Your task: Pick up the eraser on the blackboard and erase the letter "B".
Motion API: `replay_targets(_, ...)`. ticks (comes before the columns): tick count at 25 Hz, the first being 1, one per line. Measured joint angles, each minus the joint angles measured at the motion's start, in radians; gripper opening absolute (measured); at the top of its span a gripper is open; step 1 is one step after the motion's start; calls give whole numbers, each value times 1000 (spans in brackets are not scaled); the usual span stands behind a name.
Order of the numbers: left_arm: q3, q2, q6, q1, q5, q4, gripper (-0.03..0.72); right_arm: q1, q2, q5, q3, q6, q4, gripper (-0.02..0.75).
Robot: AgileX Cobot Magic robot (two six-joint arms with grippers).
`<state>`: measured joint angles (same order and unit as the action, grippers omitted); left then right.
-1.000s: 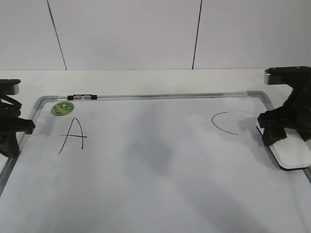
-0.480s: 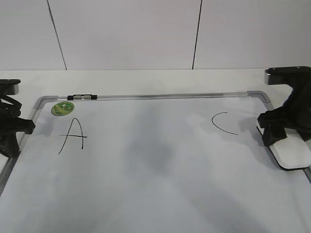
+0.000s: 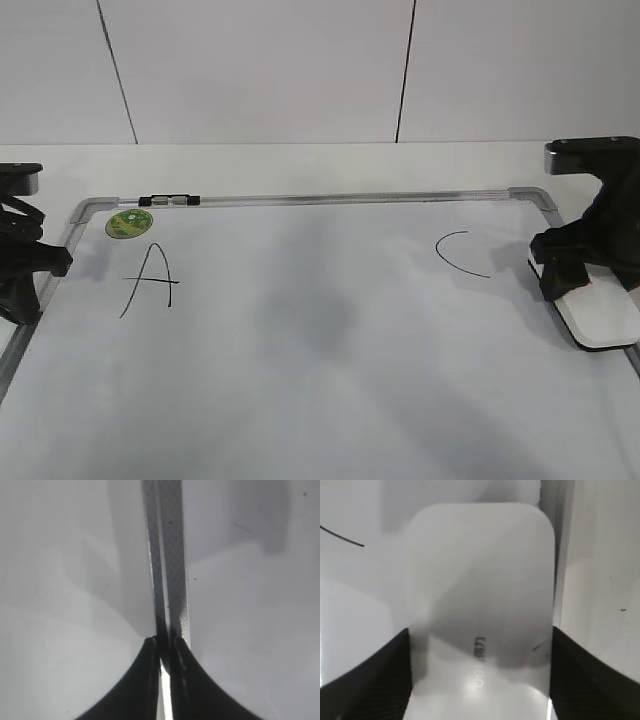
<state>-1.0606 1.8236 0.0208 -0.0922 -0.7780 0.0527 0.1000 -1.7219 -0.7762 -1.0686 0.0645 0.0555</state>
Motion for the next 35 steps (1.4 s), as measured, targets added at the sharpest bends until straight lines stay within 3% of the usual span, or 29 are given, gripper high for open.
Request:
replay_targets(11,0,0,0,0,-4,0,14,0,0,-7,0,0,0,601)
replay_targets(23,0,0,0,0,-4,0,15,0,0,-303,-200,0,-6,592)
replay_targets(35,0,0,0,0,-6,0,17,0,0,-433,-221,0,-39,592)
